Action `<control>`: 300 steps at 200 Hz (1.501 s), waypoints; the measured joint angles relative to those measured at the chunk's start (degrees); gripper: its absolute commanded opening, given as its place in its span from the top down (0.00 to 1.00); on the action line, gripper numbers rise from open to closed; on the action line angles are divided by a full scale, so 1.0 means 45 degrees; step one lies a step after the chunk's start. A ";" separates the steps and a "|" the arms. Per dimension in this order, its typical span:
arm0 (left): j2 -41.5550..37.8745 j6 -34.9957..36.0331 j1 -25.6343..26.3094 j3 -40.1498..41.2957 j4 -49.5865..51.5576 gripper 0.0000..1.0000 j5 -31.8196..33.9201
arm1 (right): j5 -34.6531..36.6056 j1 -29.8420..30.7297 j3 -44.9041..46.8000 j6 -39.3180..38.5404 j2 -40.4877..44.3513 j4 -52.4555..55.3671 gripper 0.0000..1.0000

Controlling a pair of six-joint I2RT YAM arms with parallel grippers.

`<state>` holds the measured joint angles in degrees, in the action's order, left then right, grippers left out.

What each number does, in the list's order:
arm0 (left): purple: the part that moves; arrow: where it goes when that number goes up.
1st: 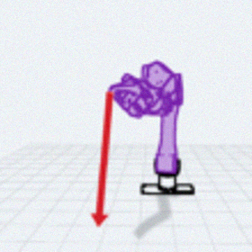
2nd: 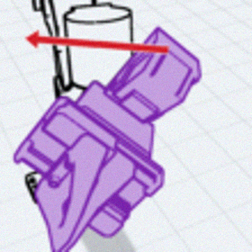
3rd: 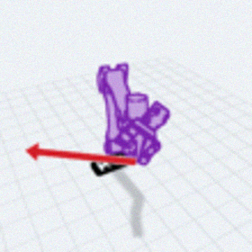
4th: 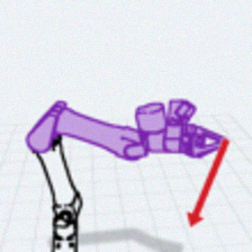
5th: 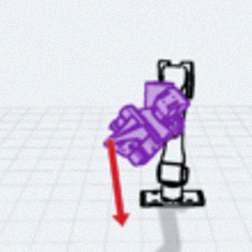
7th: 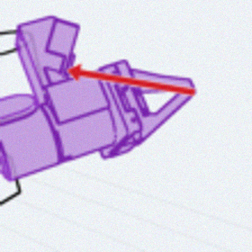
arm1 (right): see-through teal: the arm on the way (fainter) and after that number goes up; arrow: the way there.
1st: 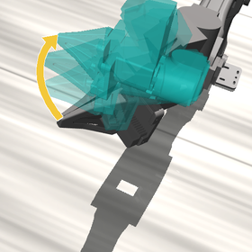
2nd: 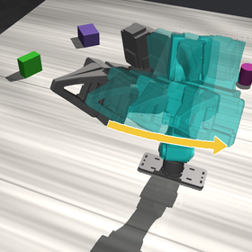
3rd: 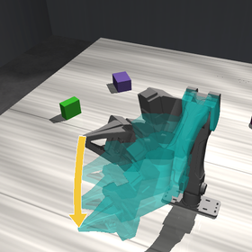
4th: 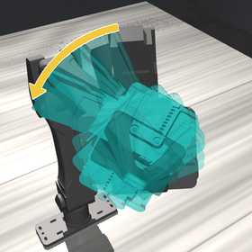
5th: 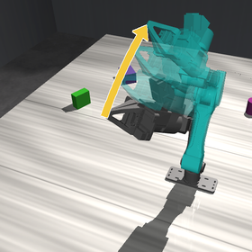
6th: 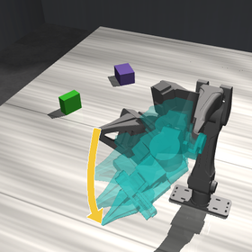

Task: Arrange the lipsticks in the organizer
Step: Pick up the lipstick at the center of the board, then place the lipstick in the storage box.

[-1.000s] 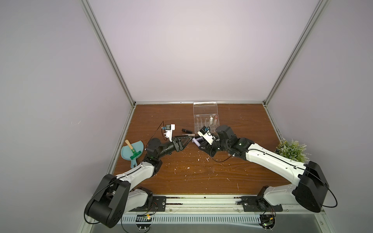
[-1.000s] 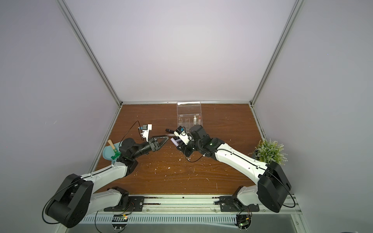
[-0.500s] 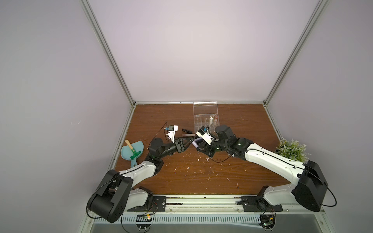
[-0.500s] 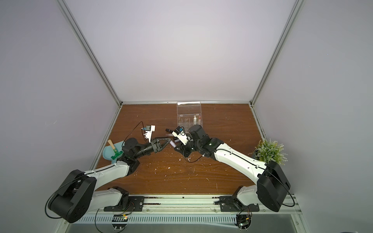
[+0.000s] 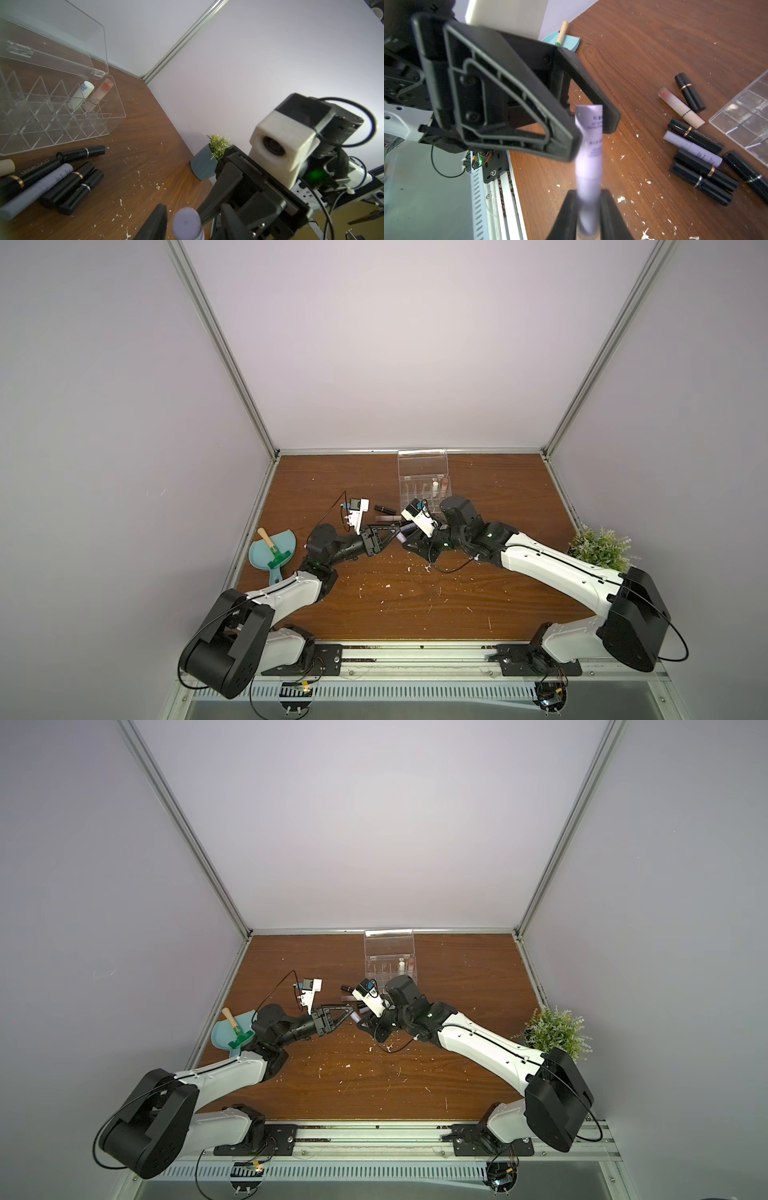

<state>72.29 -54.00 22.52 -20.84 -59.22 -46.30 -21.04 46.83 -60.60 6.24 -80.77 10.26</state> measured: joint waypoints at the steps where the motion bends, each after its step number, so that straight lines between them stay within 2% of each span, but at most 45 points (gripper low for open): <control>1: 0.0005 -0.0049 0.0000 0.0000 0.0010 0.59 -0.0010 | 0.0005 0.0000 -0.0005 -0.0005 0.0000 0.0000 0.83; 72: 0.0015 -0.0068 0.0010 -0.0005 -0.0005 0.76 -0.0136 | 0.0049 0.0000 -0.0175 -0.0039 -0.0005 0.0058 0.83; 114: 0.0034 -0.0121 0.0010 -0.0214 0.0044 0.88 -0.0136 | 0.0087 -0.0005 -0.0175 -0.0058 0.0000 -0.0039 0.78; 138: 0.0126 -0.0117 0.0010 -0.0267 0.0063 0.90 -0.0141 | 0.0189 -0.0005 -0.0175 -0.0058 0.0000 -0.0034 0.74; 174: 0.0165 -0.0097 0.0010 -0.0481 0.0058 0.90 -0.0141 | 0.0262 -0.0005 -0.0170 -0.0063 0.0005 -0.0039 0.58; 199: 0.0393 -0.0092 0.0010 -0.0748 0.0058 0.91 -0.0131 | 0.0291 -0.0005 -0.0121 -0.0044 0.0044 -0.0044 0.35; 221: 0.0996 0.0000 0.0010 -0.1394 0.0083 0.92 -0.0097 | 0.0559 -0.0019 0.0005 0.0000 0.0330 0.0078 0.23; 245: 0.1870 0.0680 0.0010 -0.2730 0.0831 0.92 0.0136 | 0.1073 -0.0311 0.0554 0.0287 0.1545 0.0180 0.01; 300: 0.4002 0.3492 0.0117 -0.6222 0.3750 0.91 0.2200 | 0.2497 -0.2477 0.1773 0.1224 0.5425 0.0146 0.01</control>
<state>90.30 -38.28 23.05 -48.84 -42.35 -36.40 -9.80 35.68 -52.62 11.75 -56.36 10.92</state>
